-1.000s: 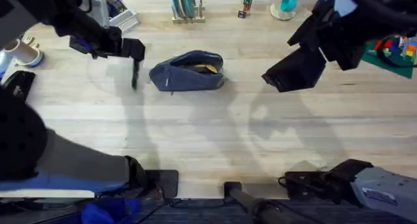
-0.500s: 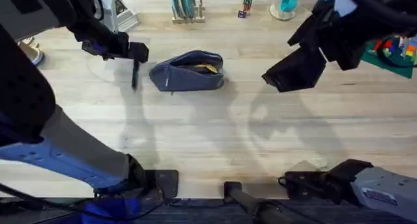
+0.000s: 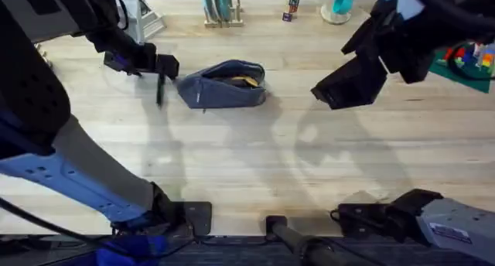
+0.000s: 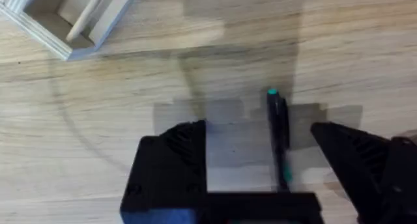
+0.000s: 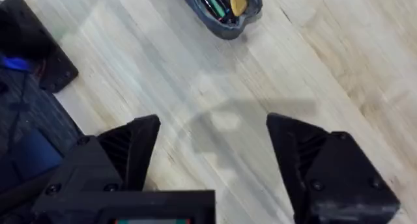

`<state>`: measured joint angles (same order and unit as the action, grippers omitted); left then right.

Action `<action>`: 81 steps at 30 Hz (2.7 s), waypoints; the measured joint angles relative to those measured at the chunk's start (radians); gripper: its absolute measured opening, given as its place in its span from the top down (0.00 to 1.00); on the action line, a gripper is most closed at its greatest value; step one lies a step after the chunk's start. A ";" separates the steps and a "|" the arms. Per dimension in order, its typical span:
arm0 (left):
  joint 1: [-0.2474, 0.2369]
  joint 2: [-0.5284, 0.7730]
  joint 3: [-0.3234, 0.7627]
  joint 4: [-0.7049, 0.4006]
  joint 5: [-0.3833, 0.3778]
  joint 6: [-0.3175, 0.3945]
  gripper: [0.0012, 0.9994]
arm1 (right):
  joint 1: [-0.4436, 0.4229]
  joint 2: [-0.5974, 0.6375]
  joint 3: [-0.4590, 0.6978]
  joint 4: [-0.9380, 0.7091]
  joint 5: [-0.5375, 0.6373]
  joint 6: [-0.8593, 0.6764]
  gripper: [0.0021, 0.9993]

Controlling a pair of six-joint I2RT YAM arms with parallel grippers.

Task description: Unzip the bag, pick up the pens from the table one at a time and place them inside, then zip the bag closed.

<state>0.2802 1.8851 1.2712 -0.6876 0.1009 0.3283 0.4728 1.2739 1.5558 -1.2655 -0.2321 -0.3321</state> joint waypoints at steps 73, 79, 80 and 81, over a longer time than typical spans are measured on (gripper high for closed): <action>-0.003 -0.567 -0.010 -0.358 -0.017 -0.022 0.96 | 0.000 0.000 0.000 0.000 0.000 0.000 0.00; -0.003 -0.638 -0.010 -0.368 -0.016 -0.022 0.96 | 0.000 0.000 0.000 0.000 0.000 0.000 0.00; -0.003 -0.652 -0.010 -0.368 -0.013 -0.021 0.96 | 0.000 0.000 0.000 0.000 0.000 0.000 0.00; -0.003 -0.664 -0.010 -0.368 -0.006 -0.017 0.96 | 0.000 0.000 0.000 0.000 0.000 0.000 0.00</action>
<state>0.2767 1.2213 1.2610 -1.0560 0.0945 0.3114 0.4728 1.2738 1.5558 -1.2655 -0.2321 -0.3321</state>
